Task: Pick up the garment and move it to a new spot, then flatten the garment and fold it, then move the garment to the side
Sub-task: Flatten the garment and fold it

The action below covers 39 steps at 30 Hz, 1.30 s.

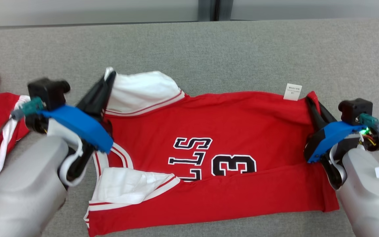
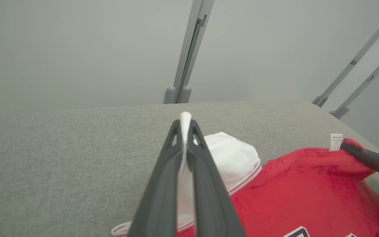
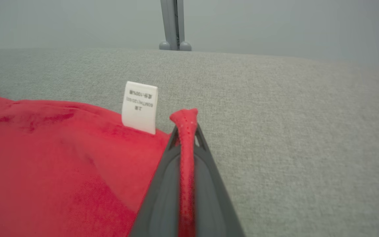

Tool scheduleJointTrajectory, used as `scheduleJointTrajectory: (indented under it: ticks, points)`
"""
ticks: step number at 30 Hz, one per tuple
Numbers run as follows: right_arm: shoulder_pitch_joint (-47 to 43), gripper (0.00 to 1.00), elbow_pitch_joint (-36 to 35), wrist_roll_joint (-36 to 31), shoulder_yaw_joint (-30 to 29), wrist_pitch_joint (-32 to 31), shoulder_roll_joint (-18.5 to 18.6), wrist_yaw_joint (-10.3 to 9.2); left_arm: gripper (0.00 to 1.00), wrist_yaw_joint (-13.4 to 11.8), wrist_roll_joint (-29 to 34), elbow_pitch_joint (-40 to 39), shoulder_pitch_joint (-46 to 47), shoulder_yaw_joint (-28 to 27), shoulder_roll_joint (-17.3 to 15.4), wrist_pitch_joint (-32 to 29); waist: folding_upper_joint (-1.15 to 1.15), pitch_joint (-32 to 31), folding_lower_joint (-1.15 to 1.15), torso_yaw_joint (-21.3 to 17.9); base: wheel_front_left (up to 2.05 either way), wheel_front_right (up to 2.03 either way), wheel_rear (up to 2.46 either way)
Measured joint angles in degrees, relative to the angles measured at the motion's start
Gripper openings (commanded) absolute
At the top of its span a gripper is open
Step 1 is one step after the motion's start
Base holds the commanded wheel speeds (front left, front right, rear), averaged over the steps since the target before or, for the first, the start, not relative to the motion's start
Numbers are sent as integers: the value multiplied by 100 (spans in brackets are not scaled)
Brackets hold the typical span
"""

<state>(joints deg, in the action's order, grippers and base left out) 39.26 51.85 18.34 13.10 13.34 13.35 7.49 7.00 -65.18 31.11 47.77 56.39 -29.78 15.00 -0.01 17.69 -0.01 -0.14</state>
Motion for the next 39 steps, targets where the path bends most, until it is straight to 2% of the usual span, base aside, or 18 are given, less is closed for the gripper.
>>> scheduleJointTrajectory:
  ticks: [5, 14, 28, 29, 30, 31, 32, 33, 39]
  points:
    - [-245, 0, 44, 0, -77, 96, -2, 0, 0, -198, 363, -565, -886, -430, 13, -1, 0, -175, 0, 78, 0, 0, 0]
    - [-686, 0, -75, -7, -245, 160, 16, 0, 0, -396, 645, -1144, -2075, -633, 40, 0, 0, -472, 0, 202, 0, 0, 0]
    - [-1753, 0, -1316, -179, -767, 168, -96, 0, 0, -580, 704, -1288, -3067, -918, 101, 0, 0, -719, 0, 203, 0, 0, 0]
    - [-1827, 19, -1394, -197, -786, 167, -109, 0, 0, -588, 704, -1288, -3131, -920, 113, 0, 0, -723, 0, 195, 0, 0, 0]
    - [-1885, 56, -1481, -201, -803, 168, -123, 0, 0, -603, 705, -1287, -3182, -943, 122, -1, 0, -724, 0, 187, 0, 0, 0]
    - [-1945, 94, -1569, -205, -834, 168, -132, 0, 24, -630, 708, -1295, -3220, -1003, 140, 0, 0, -725, 0, 186, 0, 0, 0]
    - [-1999, 100, -1644, -203, -878, 167, -148, 0, 70, -657, 725, -1312, -3251, -1090, 154, -1, 0, -726, 1, 186, 0, 0, 0]
    - [-2061, 100, -1752, -201, -932, 168, -163, 0, 100, -700, 770, -1334, -3277, -1192, 162, 0, 0, -728, 1, 186, 0, 0, 0]
    - [-2434, 100, -2485, -219, -1189, 168, -227, 0, 100, -767, 1180, -1472, -3627, -1936, 350, -1, 1, -783, 1, 194, 0, 0, 0]
